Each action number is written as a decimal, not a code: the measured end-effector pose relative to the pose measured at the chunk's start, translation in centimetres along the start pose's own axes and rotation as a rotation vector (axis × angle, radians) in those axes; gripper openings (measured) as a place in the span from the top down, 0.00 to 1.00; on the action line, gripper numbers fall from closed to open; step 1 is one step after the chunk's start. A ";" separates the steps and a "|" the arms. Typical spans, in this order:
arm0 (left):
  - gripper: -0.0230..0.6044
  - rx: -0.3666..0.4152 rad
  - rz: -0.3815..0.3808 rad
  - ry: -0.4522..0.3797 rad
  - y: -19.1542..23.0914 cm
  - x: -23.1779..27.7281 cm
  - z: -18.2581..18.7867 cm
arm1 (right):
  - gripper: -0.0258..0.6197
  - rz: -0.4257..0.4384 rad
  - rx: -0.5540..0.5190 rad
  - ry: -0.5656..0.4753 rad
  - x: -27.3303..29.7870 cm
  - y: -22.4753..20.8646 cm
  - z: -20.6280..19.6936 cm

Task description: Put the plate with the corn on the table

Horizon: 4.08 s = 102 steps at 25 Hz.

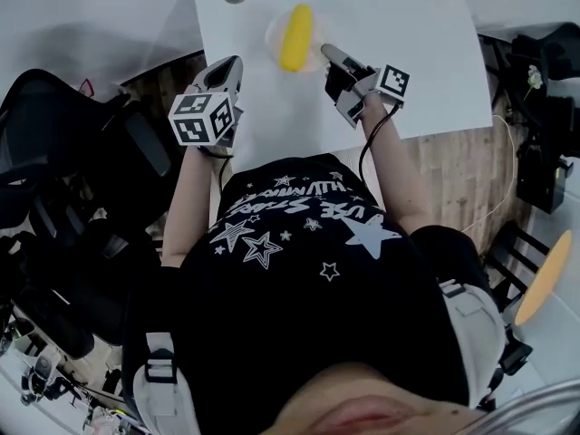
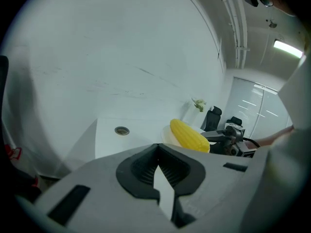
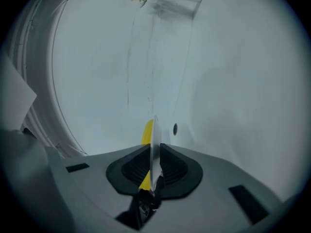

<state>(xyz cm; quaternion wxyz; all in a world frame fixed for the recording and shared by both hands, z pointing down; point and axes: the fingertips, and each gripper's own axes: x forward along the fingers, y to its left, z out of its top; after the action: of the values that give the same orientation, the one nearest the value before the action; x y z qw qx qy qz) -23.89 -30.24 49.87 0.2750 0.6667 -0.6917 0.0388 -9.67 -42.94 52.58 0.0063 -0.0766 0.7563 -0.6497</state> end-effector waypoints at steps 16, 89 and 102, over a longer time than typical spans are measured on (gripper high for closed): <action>0.95 -0.056 0.141 0.054 -0.6 8.0 0.1 | 0.89 -0.037 -0.021 0.191 1.9 -5.3 6.7; 0.95 -0.116 0.073 0.035 0.9 8.1 0.9 | 0.85 -0.691 -0.553 0.150 3.0 -5.8 9.8; 0.95 -0.066 -0.034 -0.010 2.1 1.4 1.1 | 0.90 -0.702 -0.556 0.028 1.3 -2.1 3.1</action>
<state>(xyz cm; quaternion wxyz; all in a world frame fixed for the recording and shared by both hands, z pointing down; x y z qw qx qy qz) -26.14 -31.76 50.16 0.2942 0.6690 -0.6826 0.0081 -10.40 -46.47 54.24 -0.2456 -0.3187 0.8305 -0.3853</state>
